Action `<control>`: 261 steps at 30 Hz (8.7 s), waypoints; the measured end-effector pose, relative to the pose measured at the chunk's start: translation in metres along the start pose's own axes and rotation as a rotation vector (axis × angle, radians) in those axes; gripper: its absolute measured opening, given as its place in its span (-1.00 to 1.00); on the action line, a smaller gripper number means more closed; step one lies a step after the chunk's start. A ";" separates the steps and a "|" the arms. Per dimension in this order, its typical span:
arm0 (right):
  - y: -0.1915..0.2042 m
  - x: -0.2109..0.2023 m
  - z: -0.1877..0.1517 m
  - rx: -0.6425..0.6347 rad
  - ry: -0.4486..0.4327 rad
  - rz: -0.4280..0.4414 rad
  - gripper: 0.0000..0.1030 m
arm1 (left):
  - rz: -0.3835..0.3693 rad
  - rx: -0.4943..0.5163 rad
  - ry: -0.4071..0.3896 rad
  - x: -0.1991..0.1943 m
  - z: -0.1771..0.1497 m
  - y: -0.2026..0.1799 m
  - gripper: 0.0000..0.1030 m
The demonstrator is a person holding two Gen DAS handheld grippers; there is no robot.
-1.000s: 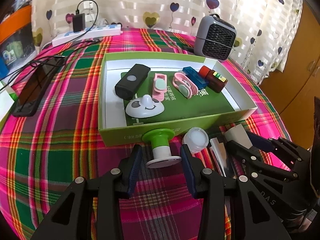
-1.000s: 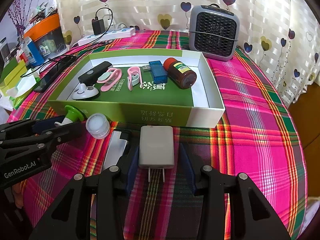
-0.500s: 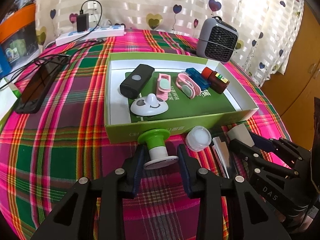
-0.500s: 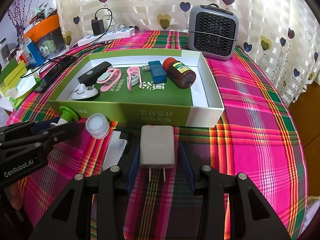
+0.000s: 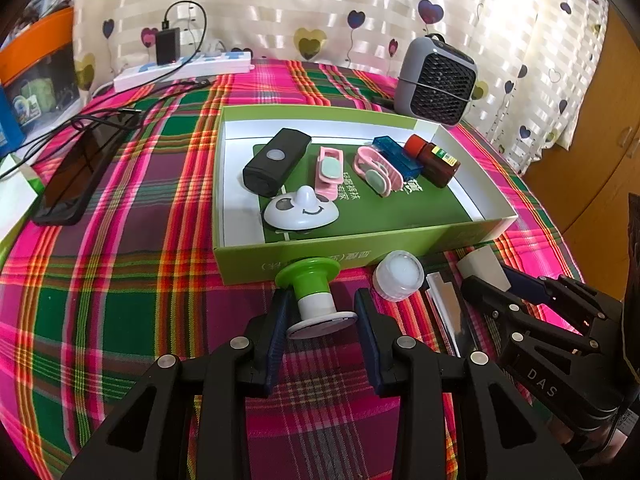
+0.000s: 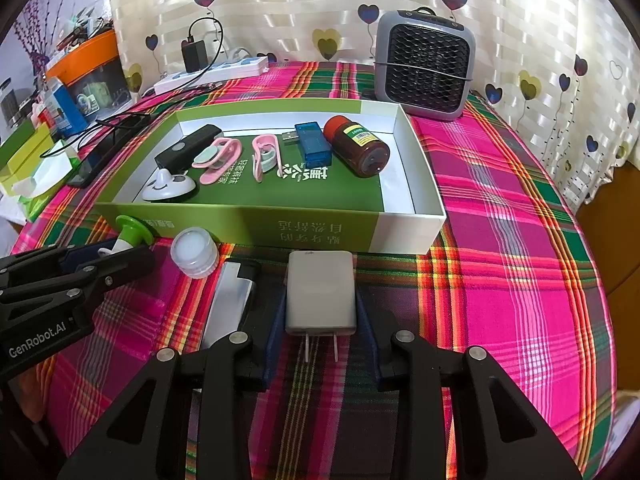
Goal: Organize rigid objects
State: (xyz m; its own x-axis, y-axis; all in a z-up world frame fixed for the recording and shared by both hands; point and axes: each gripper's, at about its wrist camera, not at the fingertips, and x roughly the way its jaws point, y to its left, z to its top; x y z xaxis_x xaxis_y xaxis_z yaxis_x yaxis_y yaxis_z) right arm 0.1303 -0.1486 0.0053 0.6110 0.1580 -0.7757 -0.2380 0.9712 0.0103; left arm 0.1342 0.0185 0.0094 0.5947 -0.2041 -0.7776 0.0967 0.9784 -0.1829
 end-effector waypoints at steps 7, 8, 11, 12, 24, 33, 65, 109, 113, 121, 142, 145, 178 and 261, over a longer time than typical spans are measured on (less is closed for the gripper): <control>0.000 0.000 0.000 0.000 0.000 0.000 -0.33 | 0.000 0.000 -0.001 0.000 0.000 0.000 -0.38; 0.000 0.000 0.000 0.000 0.000 0.000 -0.33 | 0.000 -0.001 -0.002 -0.001 0.000 0.000 -0.38; 0.000 0.000 0.000 0.000 0.000 0.000 -0.33 | -0.001 -0.001 -0.002 -0.001 0.000 0.001 -0.38; 0.000 0.000 0.000 0.000 0.000 0.001 -0.33 | 0.000 -0.001 -0.003 -0.002 0.000 0.001 -0.38; 0.002 -0.004 0.000 0.002 -0.012 0.019 -0.33 | -0.001 0.005 -0.029 -0.013 -0.001 0.000 -0.38; 0.001 -0.010 0.000 0.002 -0.031 0.035 -0.33 | -0.006 0.009 -0.050 -0.021 0.000 -0.002 -0.38; -0.015 -0.026 0.045 0.016 -0.098 0.087 -0.33 | -0.061 0.059 -0.113 -0.026 0.048 -0.019 -0.38; -0.022 0.050 0.075 -0.007 0.014 0.122 -0.33 | -0.031 0.082 0.004 0.073 0.116 -0.017 -0.38; -0.021 0.049 0.073 -0.018 0.007 0.113 -0.33 | -0.032 0.088 0.002 0.075 0.117 -0.019 -0.38; -0.020 0.050 0.073 -0.027 0.000 0.108 -0.33 | -0.026 0.080 -0.002 0.076 0.119 -0.018 -0.38; -0.017 0.050 0.072 -0.040 0.000 0.103 -0.33 | -0.020 0.075 0.005 0.080 0.118 -0.016 -0.36; -0.017 0.049 0.072 -0.039 0.000 0.103 -0.33 | -0.014 0.076 0.004 0.080 0.118 -0.016 -0.34; -0.020 0.018 0.061 0.022 -0.051 0.084 -0.12 | 0.001 0.082 -0.079 0.020 0.093 -0.022 -0.25; 0.035 -0.009 -0.013 -0.080 -0.002 0.075 -0.53 | -0.071 -0.010 -0.032 -0.023 -0.007 0.002 -0.25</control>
State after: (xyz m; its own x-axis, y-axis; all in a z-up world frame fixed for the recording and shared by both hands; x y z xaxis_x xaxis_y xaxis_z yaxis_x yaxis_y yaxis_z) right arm 0.1067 -0.1179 0.0039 0.5910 0.2298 -0.7733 -0.3425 0.9393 0.0174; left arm 0.1151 0.0249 0.0227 0.6118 -0.2720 -0.7428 0.1317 0.9610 -0.2433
